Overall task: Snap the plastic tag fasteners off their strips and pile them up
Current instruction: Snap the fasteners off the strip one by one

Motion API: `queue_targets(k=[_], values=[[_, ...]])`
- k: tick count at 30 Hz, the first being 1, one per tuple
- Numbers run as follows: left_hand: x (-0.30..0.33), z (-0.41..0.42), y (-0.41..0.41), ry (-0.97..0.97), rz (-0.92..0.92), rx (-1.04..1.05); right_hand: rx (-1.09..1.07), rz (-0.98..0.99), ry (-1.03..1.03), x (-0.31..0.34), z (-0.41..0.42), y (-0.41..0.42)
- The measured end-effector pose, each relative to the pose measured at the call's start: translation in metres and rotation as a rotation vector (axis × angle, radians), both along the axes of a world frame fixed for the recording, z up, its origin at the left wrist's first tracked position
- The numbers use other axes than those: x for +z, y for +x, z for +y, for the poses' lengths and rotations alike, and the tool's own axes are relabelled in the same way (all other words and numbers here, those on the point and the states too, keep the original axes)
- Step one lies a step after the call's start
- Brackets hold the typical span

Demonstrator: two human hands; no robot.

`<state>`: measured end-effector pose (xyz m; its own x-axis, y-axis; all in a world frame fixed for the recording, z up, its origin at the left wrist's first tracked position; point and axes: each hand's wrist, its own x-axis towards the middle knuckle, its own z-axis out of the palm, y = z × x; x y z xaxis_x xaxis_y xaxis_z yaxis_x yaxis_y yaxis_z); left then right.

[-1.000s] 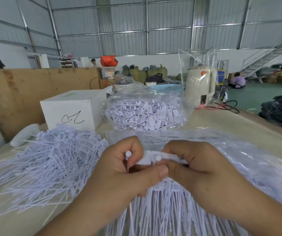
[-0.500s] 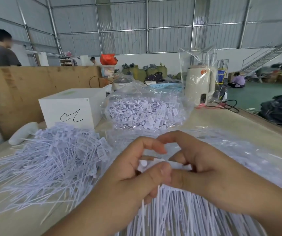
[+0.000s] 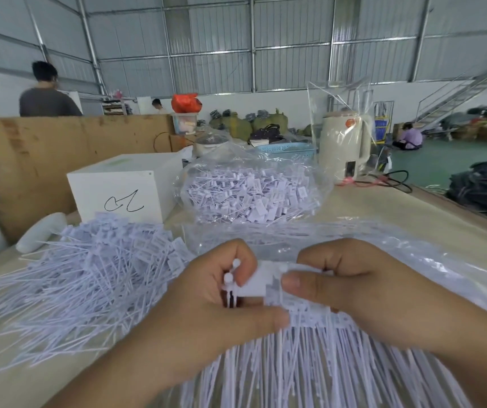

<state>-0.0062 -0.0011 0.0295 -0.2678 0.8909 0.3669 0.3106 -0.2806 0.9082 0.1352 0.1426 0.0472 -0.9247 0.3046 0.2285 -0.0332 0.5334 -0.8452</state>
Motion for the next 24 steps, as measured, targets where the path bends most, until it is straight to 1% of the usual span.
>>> queue_targets(k=[3,5,6,8,11,14,16,17,19,22,24], values=[[-0.005,0.013,0.016,0.144,0.008,0.318,-0.139,0.112,0.011,-0.003,-0.01,-0.007],[-0.007,0.017,0.02,0.193,-0.022,0.431,-0.206,0.166,0.005,-0.007,-0.02,-0.011],[-0.007,0.016,0.021,0.208,-0.054,0.457,-0.23,0.198,0.001,-0.009,-0.024,-0.013],[-0.006,0.014,0.021,0.226,-0.115,0.441,-0.25,0.249,0.007,-0.011,-0.028,-0.014],[-0.005,0.012,0.022,0.238,-0.135,0.429,-0.264,0.27,0.046,-0.012,-0.031,-0.015],[-0.007,0.014,0.021,0.23,-0.095,0.525,-0.356,0.325,0.06,-0.014,-0.032,-0.017],[-0.006,0.013,0.011,0.239,-0.115,0.614,-0.44,0.372,0.054,-0.012,-0.027,-0.017],[-0.005,0.011,0.004,0.228,-0.114,0.632,-0.448,0.373,0.053,-0.012,-0.022,-0.016],[-0.005,0.007,-0.008,0.147,-0.046,0.556,-0.34,0.315,0.028,-0.012,-0.015,-0.013],[-0.008,0.006,-0.009,-0.021,0.138,0.255,-0.103,0.196,0.084,-0.018,-0.013,-0.011],[-0.01,0.006,-0.004,-0.087,0.164,0.127,-0.04,0.175,0.123,-0.017,-0.011,-0.009]])
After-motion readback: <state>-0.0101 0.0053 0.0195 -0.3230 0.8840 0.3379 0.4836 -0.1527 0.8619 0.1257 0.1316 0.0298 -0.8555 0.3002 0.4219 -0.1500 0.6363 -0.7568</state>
